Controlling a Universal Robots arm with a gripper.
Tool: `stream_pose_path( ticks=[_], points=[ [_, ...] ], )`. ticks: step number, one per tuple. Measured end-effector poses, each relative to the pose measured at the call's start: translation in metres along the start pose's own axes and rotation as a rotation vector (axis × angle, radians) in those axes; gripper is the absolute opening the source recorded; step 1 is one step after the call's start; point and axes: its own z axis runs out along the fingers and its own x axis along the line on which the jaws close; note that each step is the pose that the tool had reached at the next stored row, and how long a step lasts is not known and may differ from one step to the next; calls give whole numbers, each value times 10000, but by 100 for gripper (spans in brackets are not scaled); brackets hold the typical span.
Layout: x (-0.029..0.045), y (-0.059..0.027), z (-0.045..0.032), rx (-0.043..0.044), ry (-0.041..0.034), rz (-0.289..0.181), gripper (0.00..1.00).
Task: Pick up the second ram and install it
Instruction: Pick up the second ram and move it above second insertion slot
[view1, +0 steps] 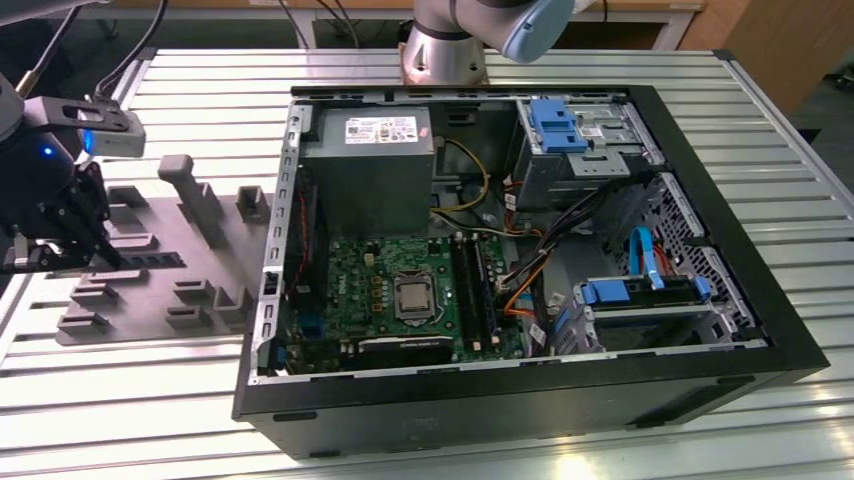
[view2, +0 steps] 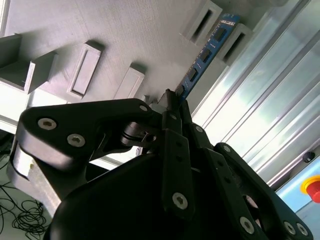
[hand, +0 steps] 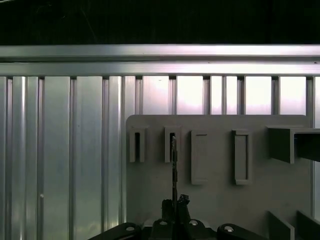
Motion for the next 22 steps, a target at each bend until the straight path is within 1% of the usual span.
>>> stream_pose_path(
  ticks=[22],
  points=[
    [3,-3,-158,1,-1,0,14]
  ],
)
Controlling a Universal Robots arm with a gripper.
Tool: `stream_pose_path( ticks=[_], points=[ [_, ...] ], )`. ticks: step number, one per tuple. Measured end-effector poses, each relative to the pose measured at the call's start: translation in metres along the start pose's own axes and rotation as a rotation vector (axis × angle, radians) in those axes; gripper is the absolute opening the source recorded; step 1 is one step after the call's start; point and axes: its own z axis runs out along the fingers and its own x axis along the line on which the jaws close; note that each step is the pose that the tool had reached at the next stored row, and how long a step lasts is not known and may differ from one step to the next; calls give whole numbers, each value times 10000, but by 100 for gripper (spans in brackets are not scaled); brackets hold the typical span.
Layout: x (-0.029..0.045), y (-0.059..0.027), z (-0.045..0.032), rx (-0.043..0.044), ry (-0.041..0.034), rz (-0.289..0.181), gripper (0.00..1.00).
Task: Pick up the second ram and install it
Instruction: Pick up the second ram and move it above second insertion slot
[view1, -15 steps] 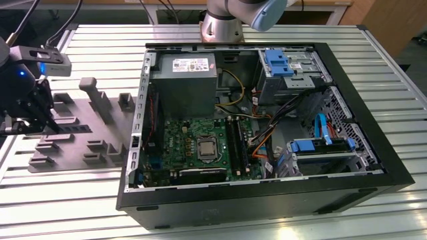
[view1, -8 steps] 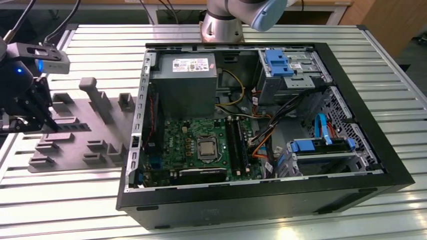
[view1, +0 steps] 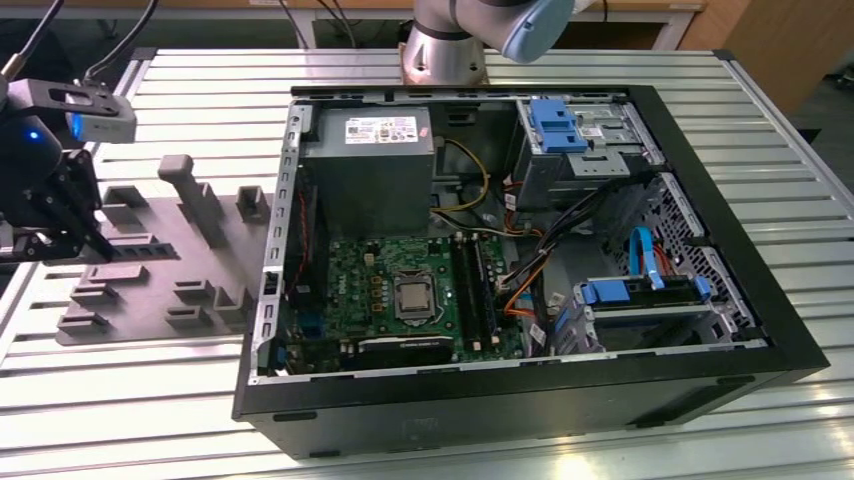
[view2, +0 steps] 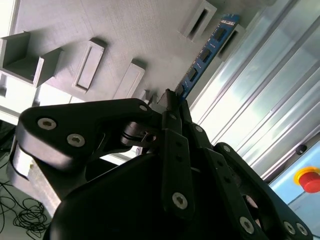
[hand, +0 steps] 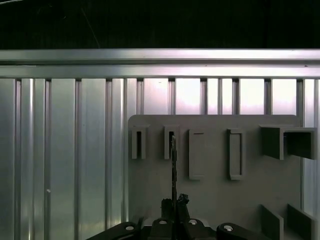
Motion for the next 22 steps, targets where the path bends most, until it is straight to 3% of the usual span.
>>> stream_pose_path(
  ticks=[22],
  points=[
    [3,-3,-146,-1,0,0,14]
  ],
)
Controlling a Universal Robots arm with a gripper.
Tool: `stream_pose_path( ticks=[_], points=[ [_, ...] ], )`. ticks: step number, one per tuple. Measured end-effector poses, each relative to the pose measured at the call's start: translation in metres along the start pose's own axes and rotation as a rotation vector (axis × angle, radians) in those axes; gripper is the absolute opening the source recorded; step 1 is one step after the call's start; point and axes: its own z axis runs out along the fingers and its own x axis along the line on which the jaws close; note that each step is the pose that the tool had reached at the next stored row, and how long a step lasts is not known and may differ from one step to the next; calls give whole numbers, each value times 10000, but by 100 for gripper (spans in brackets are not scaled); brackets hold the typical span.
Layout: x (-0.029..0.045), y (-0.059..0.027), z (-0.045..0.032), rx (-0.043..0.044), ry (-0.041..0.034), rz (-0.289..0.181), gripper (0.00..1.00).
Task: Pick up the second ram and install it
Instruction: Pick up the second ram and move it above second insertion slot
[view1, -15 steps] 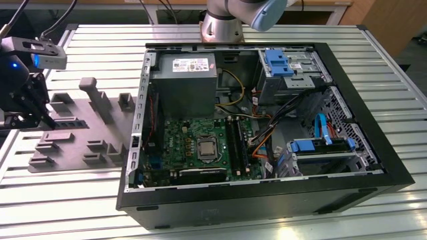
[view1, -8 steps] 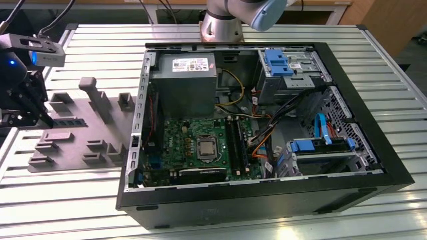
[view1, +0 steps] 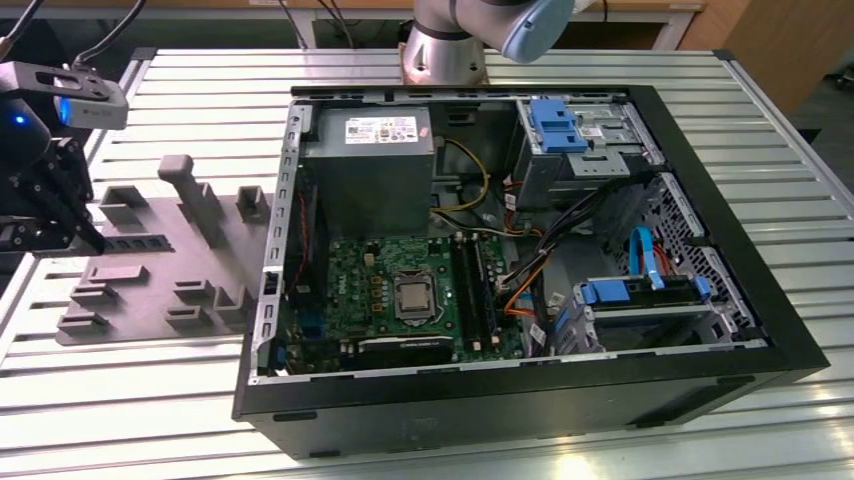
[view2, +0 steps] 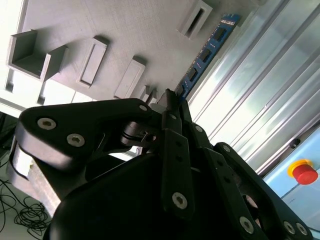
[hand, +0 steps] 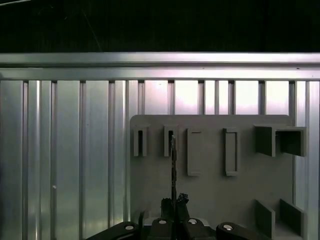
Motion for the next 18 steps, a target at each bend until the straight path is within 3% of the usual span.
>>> stream_pose_path(
  ticks=[18],
  points=[
    [2,-2,-88,1,0,0,14]
  ],
)
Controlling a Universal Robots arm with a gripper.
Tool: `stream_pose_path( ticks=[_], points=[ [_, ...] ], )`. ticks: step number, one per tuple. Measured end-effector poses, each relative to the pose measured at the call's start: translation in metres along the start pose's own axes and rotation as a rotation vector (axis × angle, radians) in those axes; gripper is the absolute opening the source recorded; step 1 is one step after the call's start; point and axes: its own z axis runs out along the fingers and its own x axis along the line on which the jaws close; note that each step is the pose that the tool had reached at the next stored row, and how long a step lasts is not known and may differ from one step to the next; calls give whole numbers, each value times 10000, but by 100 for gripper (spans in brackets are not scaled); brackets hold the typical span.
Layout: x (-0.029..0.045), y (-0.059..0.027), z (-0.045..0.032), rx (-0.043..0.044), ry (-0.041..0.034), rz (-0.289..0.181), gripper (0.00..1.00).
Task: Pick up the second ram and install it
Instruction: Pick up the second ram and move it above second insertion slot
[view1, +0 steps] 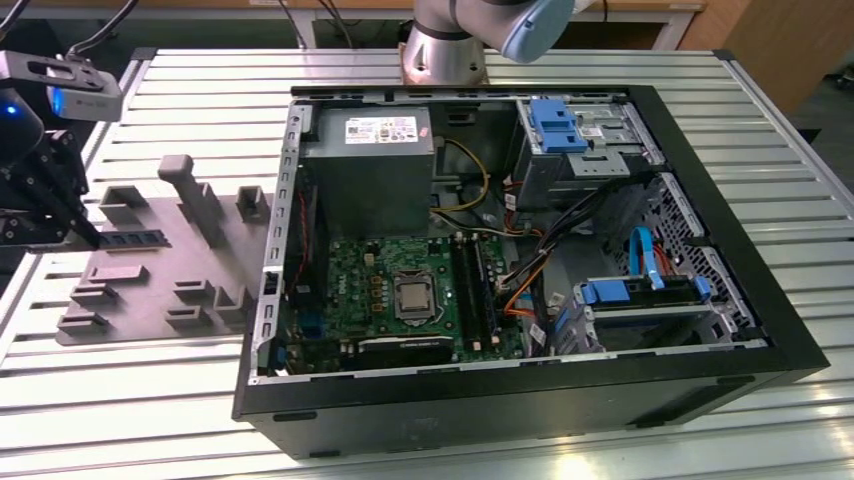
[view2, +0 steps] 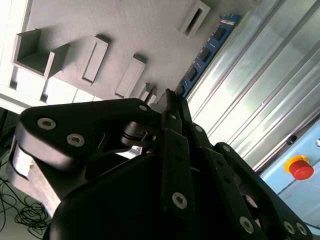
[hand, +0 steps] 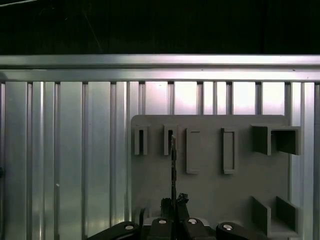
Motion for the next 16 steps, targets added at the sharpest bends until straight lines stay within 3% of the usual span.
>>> stream_pose_path(
  ticks=[16],
  points=[
    [2,-2,-91,-1,0,0,14]
  ],
)
